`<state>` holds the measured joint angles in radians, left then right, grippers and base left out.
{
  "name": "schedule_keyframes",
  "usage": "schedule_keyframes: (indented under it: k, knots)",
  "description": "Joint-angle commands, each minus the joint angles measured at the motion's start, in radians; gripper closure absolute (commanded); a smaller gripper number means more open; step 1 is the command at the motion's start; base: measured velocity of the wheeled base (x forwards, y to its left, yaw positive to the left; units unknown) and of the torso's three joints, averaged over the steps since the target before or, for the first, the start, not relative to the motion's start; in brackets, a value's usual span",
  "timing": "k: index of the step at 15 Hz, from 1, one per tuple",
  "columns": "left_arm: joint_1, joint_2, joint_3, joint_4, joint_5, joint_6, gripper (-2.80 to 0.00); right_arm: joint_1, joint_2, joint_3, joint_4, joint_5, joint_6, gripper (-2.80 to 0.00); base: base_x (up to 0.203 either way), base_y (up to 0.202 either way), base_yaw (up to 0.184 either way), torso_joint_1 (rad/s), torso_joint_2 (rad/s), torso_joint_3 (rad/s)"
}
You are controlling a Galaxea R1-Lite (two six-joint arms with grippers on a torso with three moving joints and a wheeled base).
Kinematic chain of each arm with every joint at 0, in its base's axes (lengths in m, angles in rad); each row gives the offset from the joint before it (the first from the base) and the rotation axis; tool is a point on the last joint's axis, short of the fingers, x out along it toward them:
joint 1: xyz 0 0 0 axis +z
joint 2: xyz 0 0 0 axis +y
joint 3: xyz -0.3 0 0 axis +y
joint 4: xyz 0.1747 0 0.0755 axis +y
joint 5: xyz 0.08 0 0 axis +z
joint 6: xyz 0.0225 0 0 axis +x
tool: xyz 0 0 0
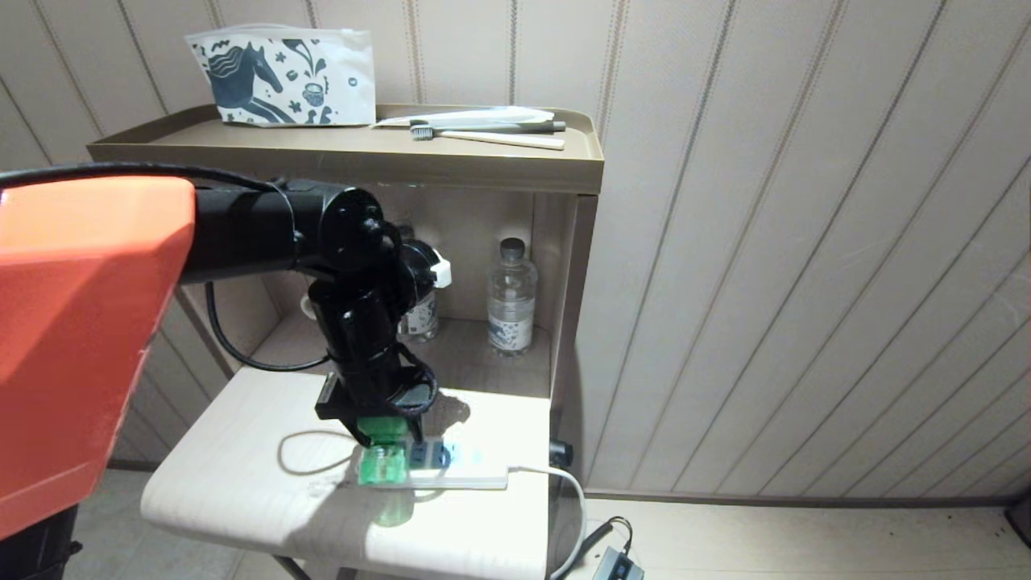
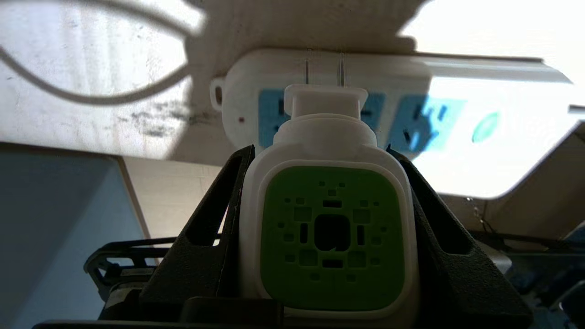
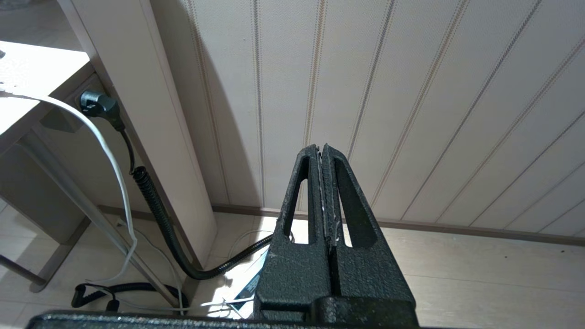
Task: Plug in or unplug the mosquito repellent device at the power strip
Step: Insert the plug into the socket
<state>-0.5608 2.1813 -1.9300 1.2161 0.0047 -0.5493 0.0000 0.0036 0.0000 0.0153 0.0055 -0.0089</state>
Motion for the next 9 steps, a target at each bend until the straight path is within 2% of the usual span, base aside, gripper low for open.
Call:
schedule_keyframes:
  k: [1,4,7,9]
  knots:
    - [-0.015,-0.093,0.008,0.011,0.000,-0.005,0.00,0.000,-0.001,0.000,0.000,0.001,0.000,0.00,0.000,0.000,0.000,0.000,0.00,0.000]
    - [-0.046,-0.174,0.052,0.009,0.004,-0.022,0.00,0.000,-0.001,0.000,0.000,0.001,0.000,0.00,0.000,0.000,0.000,0.000,0.00,0.000]
    - [-0.065,-0.213,0.116,-0.030,0.045,-0.029,0.00,0.000,-0.001,0.000,0.000,0.001,0.000,0.00,0.000,0.000,0.000,0.000,0.00,0.000]
    - [-0.071,-0.246,0.272,-0.188,0.124,-0.028,0.00,0.000,-0.001,0.000,0.000,0.001,0.000,0.00,0.000,0.000,0.000,0.000,0.00,0.000]
